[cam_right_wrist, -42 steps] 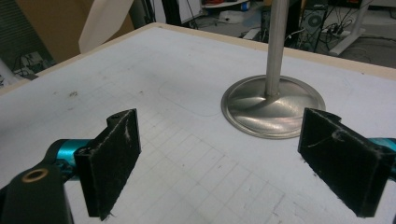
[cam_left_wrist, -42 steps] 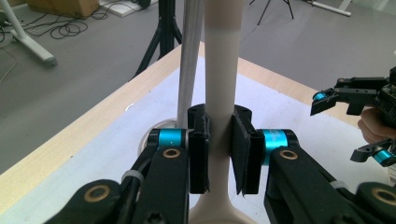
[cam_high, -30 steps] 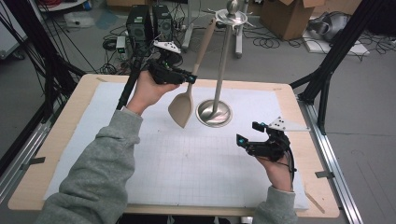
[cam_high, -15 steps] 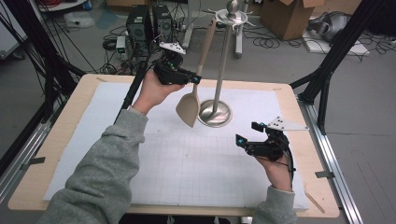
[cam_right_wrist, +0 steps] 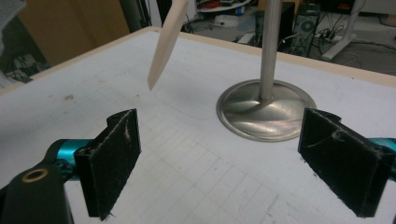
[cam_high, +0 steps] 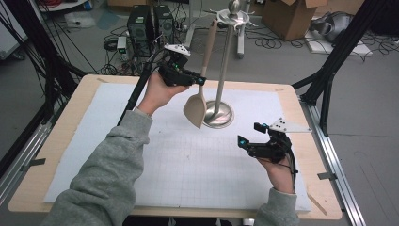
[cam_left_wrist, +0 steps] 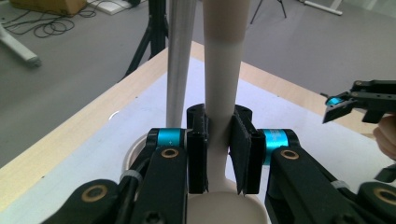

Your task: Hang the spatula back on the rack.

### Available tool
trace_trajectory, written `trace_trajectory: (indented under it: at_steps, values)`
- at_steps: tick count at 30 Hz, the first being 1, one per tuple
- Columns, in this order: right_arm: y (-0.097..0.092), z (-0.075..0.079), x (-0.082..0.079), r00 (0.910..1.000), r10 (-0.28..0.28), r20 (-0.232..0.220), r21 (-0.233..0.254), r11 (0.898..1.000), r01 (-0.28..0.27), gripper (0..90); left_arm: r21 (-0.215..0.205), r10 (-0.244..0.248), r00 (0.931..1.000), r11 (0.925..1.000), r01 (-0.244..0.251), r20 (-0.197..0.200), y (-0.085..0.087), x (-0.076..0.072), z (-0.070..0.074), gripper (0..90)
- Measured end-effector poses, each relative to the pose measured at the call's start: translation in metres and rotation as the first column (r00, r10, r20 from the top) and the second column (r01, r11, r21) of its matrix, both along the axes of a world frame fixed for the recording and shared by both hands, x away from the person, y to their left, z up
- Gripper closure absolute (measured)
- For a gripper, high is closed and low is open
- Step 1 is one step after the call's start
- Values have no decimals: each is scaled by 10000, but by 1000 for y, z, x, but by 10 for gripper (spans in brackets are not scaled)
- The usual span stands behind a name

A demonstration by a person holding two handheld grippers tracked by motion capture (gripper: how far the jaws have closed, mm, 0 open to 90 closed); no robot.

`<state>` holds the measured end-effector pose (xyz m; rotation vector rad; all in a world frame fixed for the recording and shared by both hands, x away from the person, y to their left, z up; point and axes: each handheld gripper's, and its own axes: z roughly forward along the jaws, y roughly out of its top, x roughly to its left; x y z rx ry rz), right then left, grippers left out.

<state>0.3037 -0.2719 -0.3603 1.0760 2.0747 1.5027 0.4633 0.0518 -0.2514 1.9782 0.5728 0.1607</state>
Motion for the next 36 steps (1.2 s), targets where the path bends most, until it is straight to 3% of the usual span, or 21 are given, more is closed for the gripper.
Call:
trace_trajectory:
  at_steps: [11, 13, 19, 24, 27, 28, 31, 36]
  values:
    - [3, 0, 1, 10000, 26, -21, -164, 9999, -26, 123, -224, -43, 10000, 9997, 45, 83, 1, 1, 0, 758]
    - [3, -1, 1, 10000, 36, -16, -173, 9998, -36, 123, -387, 19, 10000, 9992, -15, 93, 2, 0, 2, 719]
    - [5, -1, 1, 10000, -5, -91, -237, 9997, 3, 123, -354, 53, 9997, 9994, -45, 229, 5, -3, 6, 640]
    - [4, 0, 0, 9999, -121, -83, -185, 9998, 120, 122, -162, 134, 9991, 9998, -127, 392, 7, -7, 8, 436]
    - [3, 1, 0, 9997, -235, 48, -139, 9996, 236, 122, 163, 557, 9978, 9983, -563, 349, 7, -9, 7, 206]
    - [2, 2, -1, 9996, -258, 84, -111, 9996, 259, 122, 131, 571, 9979, 9983, -575, 311, 8, -10, 7, 167]
    - [2, 4, -3, 9995, -297, 137, -107, 9995, 299, 122, 104, 659, 9976, 9978, -662, 224, 13, -12, 7, 115]
    - [1, 4, -3, 9994, -274, 194, -128, 9995, 277, 122, 54, 693, 9975, 9976, -694, 148, 27, -19, 7, 104]
